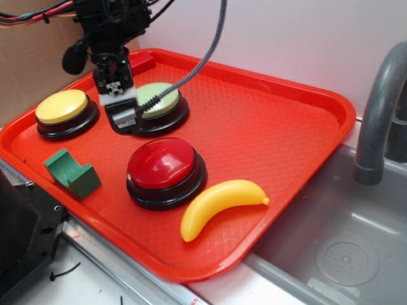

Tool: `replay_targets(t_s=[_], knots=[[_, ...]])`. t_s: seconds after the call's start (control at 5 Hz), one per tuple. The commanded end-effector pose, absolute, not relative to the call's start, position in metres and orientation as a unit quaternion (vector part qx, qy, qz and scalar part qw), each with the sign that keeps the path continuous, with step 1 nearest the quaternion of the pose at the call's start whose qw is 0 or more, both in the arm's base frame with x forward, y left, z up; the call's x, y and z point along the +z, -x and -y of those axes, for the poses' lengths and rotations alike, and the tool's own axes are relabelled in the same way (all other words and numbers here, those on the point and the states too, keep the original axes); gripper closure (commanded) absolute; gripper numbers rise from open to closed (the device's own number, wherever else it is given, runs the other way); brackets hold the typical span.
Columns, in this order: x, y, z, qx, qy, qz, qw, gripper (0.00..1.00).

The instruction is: Push the red button.

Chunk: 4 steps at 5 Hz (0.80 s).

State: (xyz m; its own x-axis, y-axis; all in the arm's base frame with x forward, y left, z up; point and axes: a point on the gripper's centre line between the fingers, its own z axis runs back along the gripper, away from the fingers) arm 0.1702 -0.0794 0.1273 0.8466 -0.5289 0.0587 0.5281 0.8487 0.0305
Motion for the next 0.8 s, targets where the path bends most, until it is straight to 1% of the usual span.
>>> replay_targets(t_s=[0.0, 0.2, 0.6], knots=[[0.154, -0.173, 0.088, -0.275, -0.004, 0.064, 0.959, 0.00], [0.160, -0.171, 0.088, -0.272, -0.007, 0.064, 0.960, 0.00], [0.179, -0.166, 0.091, -0.264, -0.019, 0.079, 0.961, 0.00]])
